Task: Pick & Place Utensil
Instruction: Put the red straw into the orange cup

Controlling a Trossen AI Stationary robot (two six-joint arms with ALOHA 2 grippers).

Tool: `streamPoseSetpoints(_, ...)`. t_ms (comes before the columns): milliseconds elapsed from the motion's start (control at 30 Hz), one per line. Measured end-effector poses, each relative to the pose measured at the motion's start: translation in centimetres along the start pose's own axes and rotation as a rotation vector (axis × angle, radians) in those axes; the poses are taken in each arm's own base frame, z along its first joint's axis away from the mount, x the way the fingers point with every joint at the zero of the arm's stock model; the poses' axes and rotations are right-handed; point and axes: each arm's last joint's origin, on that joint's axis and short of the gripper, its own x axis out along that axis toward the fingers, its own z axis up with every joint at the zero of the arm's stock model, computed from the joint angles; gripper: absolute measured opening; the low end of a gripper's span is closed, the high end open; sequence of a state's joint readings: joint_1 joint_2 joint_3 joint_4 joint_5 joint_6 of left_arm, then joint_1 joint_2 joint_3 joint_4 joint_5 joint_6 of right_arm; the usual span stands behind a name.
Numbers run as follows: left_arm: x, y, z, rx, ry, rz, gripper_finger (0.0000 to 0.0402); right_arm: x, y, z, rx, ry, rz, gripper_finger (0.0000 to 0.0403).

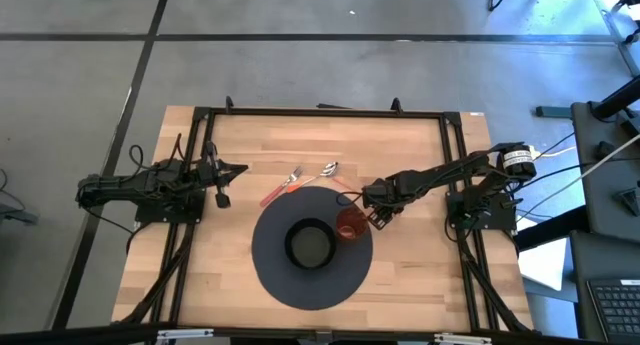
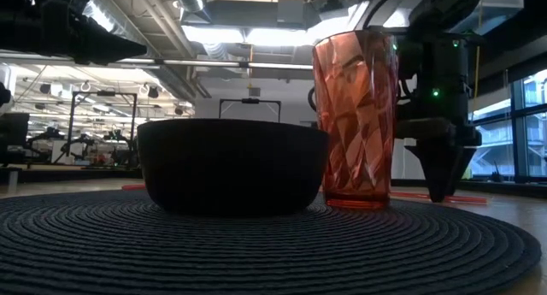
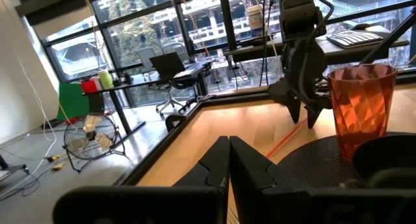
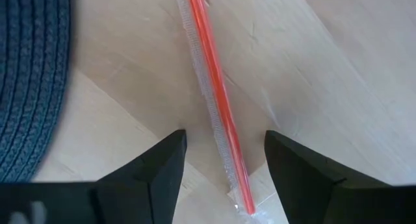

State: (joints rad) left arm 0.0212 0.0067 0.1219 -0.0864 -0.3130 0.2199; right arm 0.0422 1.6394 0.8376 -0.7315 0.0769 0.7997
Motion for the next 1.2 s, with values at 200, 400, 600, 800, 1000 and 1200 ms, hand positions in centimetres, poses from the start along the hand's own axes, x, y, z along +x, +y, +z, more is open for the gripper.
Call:
streamPoseSetpoints(200,0.0,0.0,0.0,0.0,0.0,0.0,0.0004,0.0,0.0,0.0,-0.018,-0.001,0.002,0.0193)
streamPoseSetpoints(400,0.0,0.0,0.0,0.0,0.0,0.0,0.0004,0.0,0.1,0.0,-0.03,0.0,0.006,0.0126)
streamPoseSetpoints(600,0.0,0.0,0.0,0.0,0.0,0.0,0.0004,0.1,0.0,0.0,-0.058,0.001,0.001,0.0061)
streamPoseSetpoints(800,0.0,0.0,0.0,0.0,0.0,0.0,0.0004,0.1,-0.2,0.1,-0.086,0.005,-0.009,0.0012)
streamPoseSetpoints(1000,0.0,0.0,0.0,-0.001,0.0,0.0,0.0004,-0.1,-0.5,0.3,-0.105,0.003,-0.002,0.0007)
streamPoseSetpoints(1200,0.0,0.0,0.0,-0.001,0.0,0.0,0.0004,-1.3,-0.9,0.2,-0.106,-0.056,-0.003,0.0003)
